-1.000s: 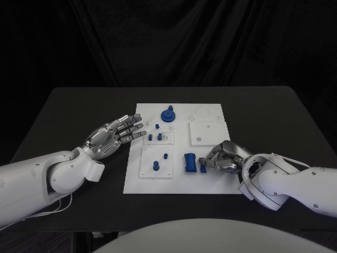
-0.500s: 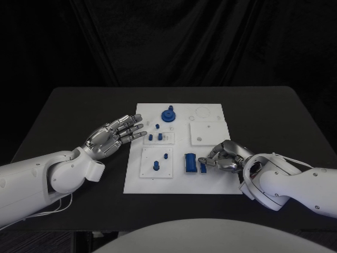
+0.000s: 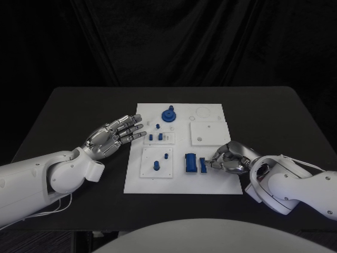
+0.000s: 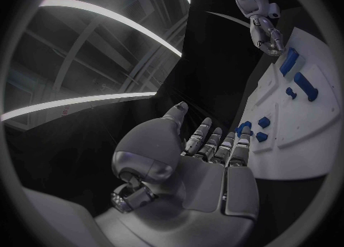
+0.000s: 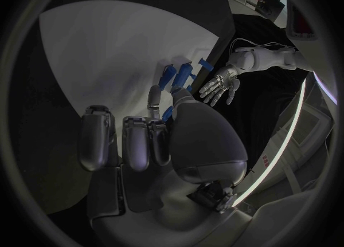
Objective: Assemble the parts on the task board
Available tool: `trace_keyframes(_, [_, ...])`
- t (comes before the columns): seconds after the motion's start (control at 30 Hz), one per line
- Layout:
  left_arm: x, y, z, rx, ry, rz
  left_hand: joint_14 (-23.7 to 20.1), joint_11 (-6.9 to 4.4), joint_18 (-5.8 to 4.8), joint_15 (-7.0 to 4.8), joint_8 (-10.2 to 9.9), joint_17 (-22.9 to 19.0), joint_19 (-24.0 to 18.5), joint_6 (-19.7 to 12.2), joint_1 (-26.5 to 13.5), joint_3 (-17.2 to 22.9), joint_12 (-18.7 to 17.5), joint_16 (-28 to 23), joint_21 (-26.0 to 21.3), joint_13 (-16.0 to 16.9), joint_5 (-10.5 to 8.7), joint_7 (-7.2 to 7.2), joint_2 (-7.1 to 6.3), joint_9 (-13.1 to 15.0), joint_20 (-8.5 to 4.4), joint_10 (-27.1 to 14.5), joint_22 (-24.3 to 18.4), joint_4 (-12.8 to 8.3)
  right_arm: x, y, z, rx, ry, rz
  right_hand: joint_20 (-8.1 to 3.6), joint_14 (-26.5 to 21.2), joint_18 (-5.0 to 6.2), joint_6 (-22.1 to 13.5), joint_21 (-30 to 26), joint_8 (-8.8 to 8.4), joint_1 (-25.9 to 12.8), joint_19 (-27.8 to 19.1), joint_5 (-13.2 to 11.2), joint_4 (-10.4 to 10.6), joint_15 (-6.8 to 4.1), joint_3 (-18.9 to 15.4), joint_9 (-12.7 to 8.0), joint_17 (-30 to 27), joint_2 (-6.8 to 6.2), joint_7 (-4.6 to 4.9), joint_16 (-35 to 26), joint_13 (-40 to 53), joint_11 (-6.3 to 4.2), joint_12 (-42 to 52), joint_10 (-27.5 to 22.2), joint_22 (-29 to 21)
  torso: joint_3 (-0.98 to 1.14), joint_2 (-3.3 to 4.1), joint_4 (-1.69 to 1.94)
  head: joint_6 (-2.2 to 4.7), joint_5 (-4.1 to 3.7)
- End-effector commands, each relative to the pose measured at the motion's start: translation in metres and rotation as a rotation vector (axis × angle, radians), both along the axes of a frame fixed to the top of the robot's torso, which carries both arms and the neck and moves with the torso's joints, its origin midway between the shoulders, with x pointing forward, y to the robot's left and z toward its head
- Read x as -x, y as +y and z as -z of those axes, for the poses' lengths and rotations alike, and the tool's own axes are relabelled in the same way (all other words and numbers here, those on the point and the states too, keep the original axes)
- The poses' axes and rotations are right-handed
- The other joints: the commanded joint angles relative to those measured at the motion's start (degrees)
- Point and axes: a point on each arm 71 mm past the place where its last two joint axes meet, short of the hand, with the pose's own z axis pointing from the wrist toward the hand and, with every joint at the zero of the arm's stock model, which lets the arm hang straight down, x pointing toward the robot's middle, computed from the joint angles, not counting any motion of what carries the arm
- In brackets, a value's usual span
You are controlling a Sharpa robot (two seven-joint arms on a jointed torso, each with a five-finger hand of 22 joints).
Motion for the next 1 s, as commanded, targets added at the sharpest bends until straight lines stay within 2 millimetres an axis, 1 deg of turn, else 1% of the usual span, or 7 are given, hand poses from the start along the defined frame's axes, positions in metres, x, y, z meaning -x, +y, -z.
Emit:
trace_keyframes(0.03, [0.0009, -0.0006, -0.0009, 0.018, -0.004, 0.005, -0.32, 0.28, 0.51, 0.24, 0.23, 0.04, -0.06, 0.16, -0.56, 0.28, 0.31, 0.02, -0.34, 0.08, 0.28, 2.81, -0.1, 0.09, 0.33, 0.14, -0.05, -0.06, 0.0038, -0.0002, 0.0003, 0.014, 0.026, -0.024, -0.38, 4.68, -0.21, -0.53, 0.25, 1.6, 0.62, 1.49, -0.97, 0.22, -0.61, -0.73, 1.54, 7.42, 0.04, -0.41, 0.31, 15.08, -0.53, 0.16, 6.08, 11.26, 0.0, 0.01, -0.02, 0.0, 0.02])
trace_keyframes(0.2, [0.001, -0.0004, -0.0009, 0.018, -0.004, 0.004, -0.32, 0.28, 0.51, 0.24, 0.23, 0.04, -0.06, 0.16, -0.56, 0.28, 0.31, 0.02, -0.34, 0.08, 0.28, 2.81, -0.1, 0.09, 0.33, 0.14, -0.05, -0.06, 0.0071, -0.0016, 0.0007, 0.021, 0.047, -0.033, -0.5, 4.59, -0.13, -0.7, -0.08, 2.99, 0.9, 1.34, -1.2, 0.4, -0.76, -1.16, 2.83, 7.03, -0.07, -0.63, 0.15, 15.08, -0.71, 0.16, 6.08, 11.15, 0.01, 0.0, 0.01, 0.0, -0.09])
trace_keyframes(0.4, [0.001, 0.0, -0.0008, 0.016, -0.004, 0.004, -0.32, 0.28, 0.51, 0.24, 0.23, 0.04, -0.06, 0.16, -0.56, 0.28, 0.31, 0.02, -0.34, 0.08, 0.28, 2.81, -0.1, 0.09, 0.33, 0.14, -0.05, -0.06, 0.0089, -0.0013, 0.0016, 0.026, 0.063, -0.041, -0.69, 4.56, -0.12, -1.03, -0.14, 4.8, 0.62, 1.31, -2.83, 1.02, -0.96, -1.96, 4.6, 6.86, 0.04, -0.88, 0.08, 15.08, -0.94, 0.16, 6.08, 11.13, -0.01, -0.04, -0.06, 0.0, 0.12])
trace_keyframes(0.53, [0.0011, 0.0004, -0.0008, 0.016, -0.004, 0.003, -0.32, 0.28, 0.51, 0.24, 0.23, 0.04, -0.06, 0.16, -0.56, 0.28, 0.31, 0.02, -0.34, 0.08, 0.28, 2.81, -0.1, 0.09, 0.33, 0.14, -0.05, -0.06, 0.0095, -0.0005, 0.0026, 0.03, 0.071, -0.047, -0.72, 4.48, -0.05, -1.04, -0.44, 5.08, 0.66, 1.19, -3.06, 1.0, -0.99, -2.07, 4.87, 6.45, 0.02, -0.94, -0.08, 15.08, -0.99, 0.16, 6.08, 11.03, -0.04, -0.06, -0.15, 0.0, 0.26])
trace_keyframes(0.63, [0.0011, 0.0004, -0.0007, 0.016, -0.003, 0.003, -0.32, 0.28, 0.51, 0.24, 0.23, 0.04, -0.06, 0.16, -0.56, 0.28, 0.31, 0.02, -0.34, 0.08, 0.28, 2.81, -0.1, 0.09, 0.33, 0.14, -0.05, -0.06, 0.0097, 0.0002, 0.0036, 0.032, 0.077, -0.05, -0.76, 4.45, -0.05, -1.01, -0.45, 5.47, 0.84, 1.18, -3.4, 0.92, -1.04, -2.22, 5.22, 6.34, -0.08, -1.03, -0.13, 15.08, -1.06, 0.16, 6.08, 11.03, -0.04, -0.01, -0.03, 0.0, 0.1])
trace_keyframes(0.9, [0.001, 0.0002, -0.0005, 0.015, -0.002, 0.005, -0.32, 0.28, 0.51, 0.24, 0.23, 0.04, -0.06, 0.16, -0.56, 0.28, 0.31, 0.02, -0.34, 0.08, 0.28, 2.81, -0.1, 0.09, 0.33, 0.14, -0.05, -0.06, 0.0101, 0.0019, 0.0059, 0.032, 0.082, -0.054, -0.83, 4.42, 0.0, -0.87, -0.65, 6.0, 1.12, 1.09, -3.65, 0.84, -1.12, -2.31, 5.68, 6.17, -0.06, -1.17, -0.21, 15.08, -1.18, 0.16, 6.08, 10.97, 0.0, 0.02, 0.11, 0.0, -0.08])
trace_keyframes(1.0, [0.0009, 0.0003, -0.0004, 0.015, -0.002, 0.005, -0.32, 0.28, 0.51, 0.24, 0.23, 0.04, -0.06, 0.16, -0.56, 0.28, 0.31, 0.02, -0.34, 0.08, 0.28, 2.81, -0.1, 0.09, 0.33, 0.14, -0.05, -0.06, 0.0098, 0.0022, 0.0064, 0.032, 0.081, -0.053, -0.85, 4.37, 0.02, -0.84, -0.75, 6.13, 1.19, 1.05, -3.71, 0.82, -1.15, -2.34, 5.79, 5.94, -0.08, -1.21, -0.3, 15.08, -1.2, 0.16, 6.08, 10.94, 0.0, 0.05, 0.05, 0.0, -0.03])
